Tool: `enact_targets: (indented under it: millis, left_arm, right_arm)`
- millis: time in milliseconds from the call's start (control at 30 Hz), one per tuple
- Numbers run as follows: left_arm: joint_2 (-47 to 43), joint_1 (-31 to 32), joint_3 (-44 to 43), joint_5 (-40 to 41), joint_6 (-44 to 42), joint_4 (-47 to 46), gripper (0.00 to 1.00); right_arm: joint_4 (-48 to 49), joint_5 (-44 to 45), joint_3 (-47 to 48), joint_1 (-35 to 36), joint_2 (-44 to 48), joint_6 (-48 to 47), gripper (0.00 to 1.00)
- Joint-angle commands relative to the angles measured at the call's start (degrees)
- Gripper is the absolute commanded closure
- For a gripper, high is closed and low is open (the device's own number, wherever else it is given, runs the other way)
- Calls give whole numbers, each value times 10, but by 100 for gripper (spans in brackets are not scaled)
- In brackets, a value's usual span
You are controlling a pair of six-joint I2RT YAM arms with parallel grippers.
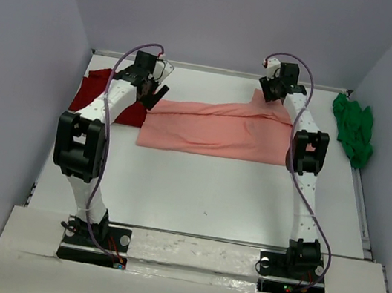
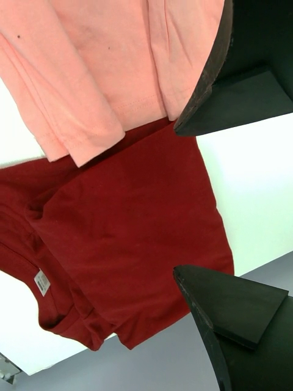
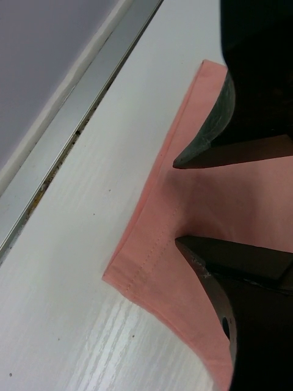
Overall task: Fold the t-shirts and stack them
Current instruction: Fold the tshirt
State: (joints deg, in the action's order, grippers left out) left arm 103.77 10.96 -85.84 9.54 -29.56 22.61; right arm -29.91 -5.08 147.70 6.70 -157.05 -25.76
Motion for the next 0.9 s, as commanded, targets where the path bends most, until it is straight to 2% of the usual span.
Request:
enact_targets:
  millis: [0, 200, 467, 667, 767, 800, 867]
  left_arm:
    - [1, 12, -13, 13, -10, 9, 1]
    - [1, 19, -11, 21, -12, 8, 1]
    - [-1, 23, -5, 29, -16, 5, 1]
    - [10, 30, -18, 33, -17, 15, 1]
    - [10, 35, -16, 37, -21, 16, 1]
    - [9, 35, -14, 37, -21, 15, 1]
    - [6, 35, -11, 38, -23, 12, 1]
  right_arm:
    - [26, 14, 15, -11, 15, -6, 47]
    - [24, 14, 5, -27, 38, -6, 48]
    - [28, 31, 19, -43, 18, -6, 48]
    - [-14, -32, 0, -43, 23, 0, 50]
    - [-47, -79, -7, -43, 26, -1, 61]
    - [-57, -90, -7, -43, 28, -3, 70]
    - [-77, -119, -16, -43, 32, -7, 80]
